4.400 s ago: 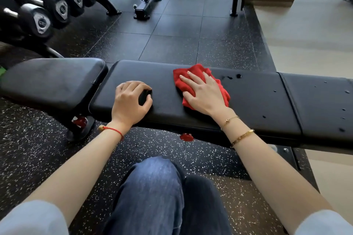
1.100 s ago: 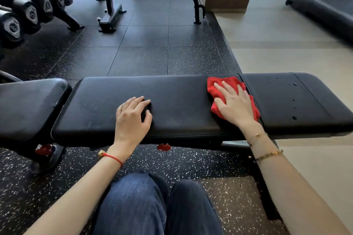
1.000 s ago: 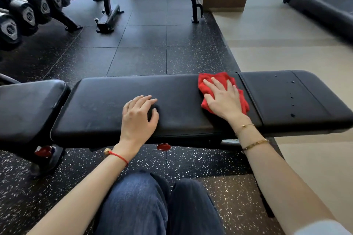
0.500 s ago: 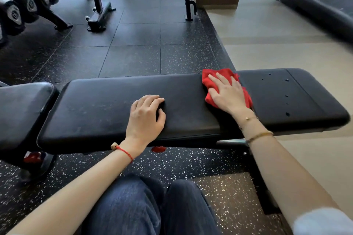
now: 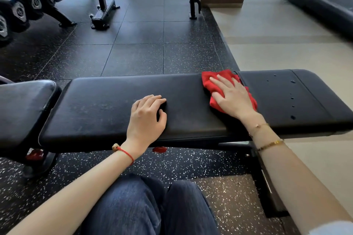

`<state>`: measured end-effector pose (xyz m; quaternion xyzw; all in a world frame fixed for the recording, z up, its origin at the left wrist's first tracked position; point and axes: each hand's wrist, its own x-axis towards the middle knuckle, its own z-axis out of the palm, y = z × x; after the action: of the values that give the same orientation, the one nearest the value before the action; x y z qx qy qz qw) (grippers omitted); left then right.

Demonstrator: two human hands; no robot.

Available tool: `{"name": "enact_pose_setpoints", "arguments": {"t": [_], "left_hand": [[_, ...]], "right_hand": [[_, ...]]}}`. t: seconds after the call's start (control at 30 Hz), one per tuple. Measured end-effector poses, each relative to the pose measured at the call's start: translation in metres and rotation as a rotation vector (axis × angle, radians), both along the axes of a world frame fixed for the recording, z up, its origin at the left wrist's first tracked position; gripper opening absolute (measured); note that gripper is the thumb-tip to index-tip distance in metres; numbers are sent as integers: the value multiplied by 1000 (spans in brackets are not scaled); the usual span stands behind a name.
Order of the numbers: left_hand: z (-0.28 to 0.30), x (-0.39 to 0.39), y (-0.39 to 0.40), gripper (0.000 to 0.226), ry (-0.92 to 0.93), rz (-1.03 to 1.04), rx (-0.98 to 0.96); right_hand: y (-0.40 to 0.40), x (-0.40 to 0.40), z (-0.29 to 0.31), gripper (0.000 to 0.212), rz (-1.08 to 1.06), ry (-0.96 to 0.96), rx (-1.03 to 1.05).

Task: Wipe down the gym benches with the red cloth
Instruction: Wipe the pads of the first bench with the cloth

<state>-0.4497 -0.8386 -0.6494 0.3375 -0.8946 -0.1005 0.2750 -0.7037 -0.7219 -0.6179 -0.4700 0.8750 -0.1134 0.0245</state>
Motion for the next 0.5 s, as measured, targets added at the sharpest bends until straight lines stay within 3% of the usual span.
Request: {"name": "enact_pose_setpoints", "arguments": {"t": [0.1,0.2,0.4,0.5], "left_hand": [[0,1,0,31,4,8,-10],[0,2,0,32,5,11,-14],[0,1,1,32,6,4,10],[0,2,1,33,0,-8,1]], "right_hand": [[-35,-5,4,53,-70,-41,43],[-52,18,4,53,20,-53,38],[-2,51,-2,54,347,7,-76],[9,19,2,56,315,18,-68]]}}
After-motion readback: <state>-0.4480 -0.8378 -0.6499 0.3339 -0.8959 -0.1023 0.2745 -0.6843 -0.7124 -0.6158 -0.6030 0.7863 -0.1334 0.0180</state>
